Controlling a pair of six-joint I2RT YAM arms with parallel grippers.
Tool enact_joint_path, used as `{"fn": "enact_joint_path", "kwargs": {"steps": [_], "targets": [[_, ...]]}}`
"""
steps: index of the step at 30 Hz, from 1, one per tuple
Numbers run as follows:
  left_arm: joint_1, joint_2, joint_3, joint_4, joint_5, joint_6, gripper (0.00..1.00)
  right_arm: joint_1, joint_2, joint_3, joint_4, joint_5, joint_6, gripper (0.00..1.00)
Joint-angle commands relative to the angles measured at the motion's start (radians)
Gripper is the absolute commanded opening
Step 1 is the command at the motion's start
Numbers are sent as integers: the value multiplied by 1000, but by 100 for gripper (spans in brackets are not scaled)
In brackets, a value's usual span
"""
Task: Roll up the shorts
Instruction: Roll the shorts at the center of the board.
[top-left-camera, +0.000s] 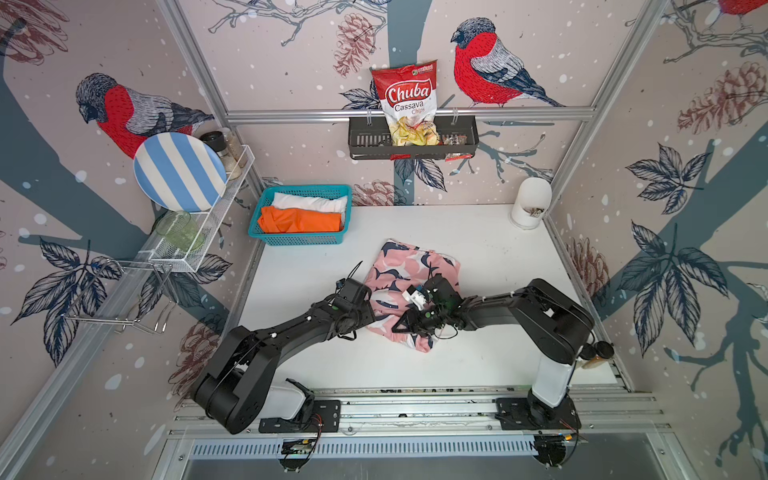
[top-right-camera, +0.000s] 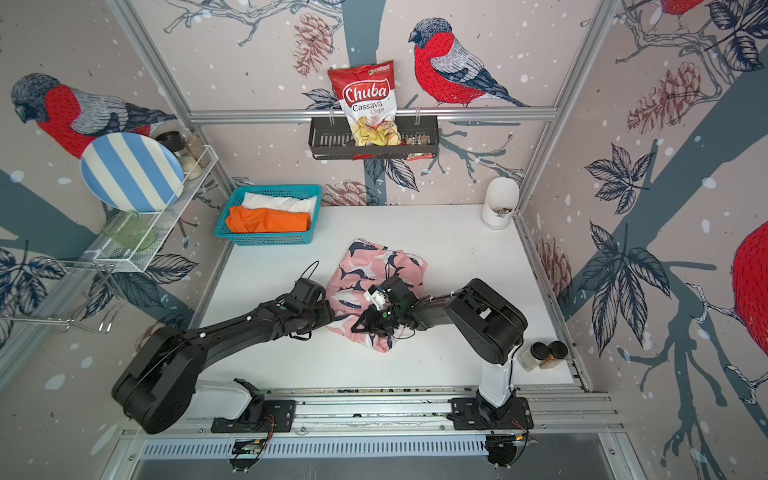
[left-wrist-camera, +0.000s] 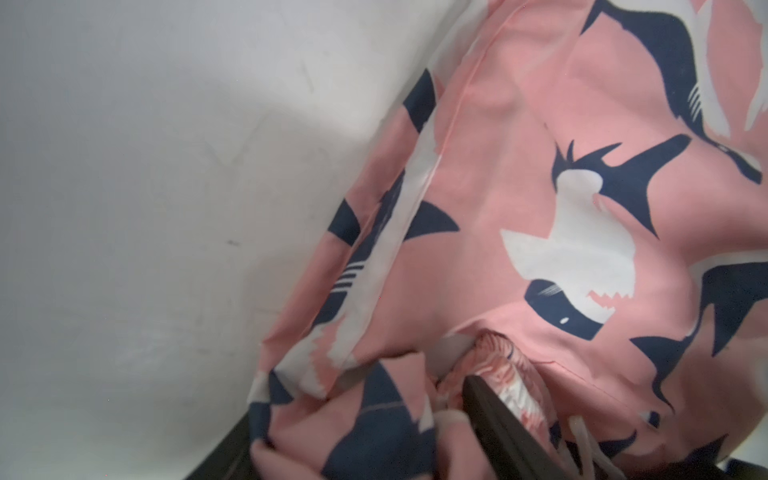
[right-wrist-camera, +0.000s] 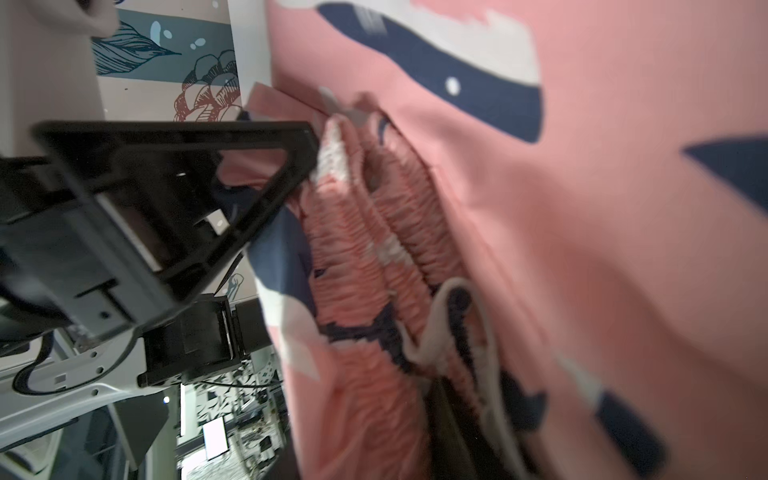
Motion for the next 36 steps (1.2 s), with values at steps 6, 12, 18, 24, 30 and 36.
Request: {"fn": "enact_joint_path", "kwargs": {"steps": [6,12,18,24,30,36], "targets": [[12,98,25,-43,89,107,66,183,-170,195,-550,753,-518,71],[14,135,44,-43,121,135,67,419,-212,165,-524,1206,-924,78],[19,161,54,-38,147,144,67,567,-237,66,-319,1306,-1194,84],[24,168,63,-49,161,150,67,564,-117,42,-240,1317,-1338,83],[35,147,74,-69,168,160,69,481,-55,50,-218,1267,-1337,59],[56,106,84,-84,183,175,70,402,-73,97,-288,1158,-1214,19]]}}
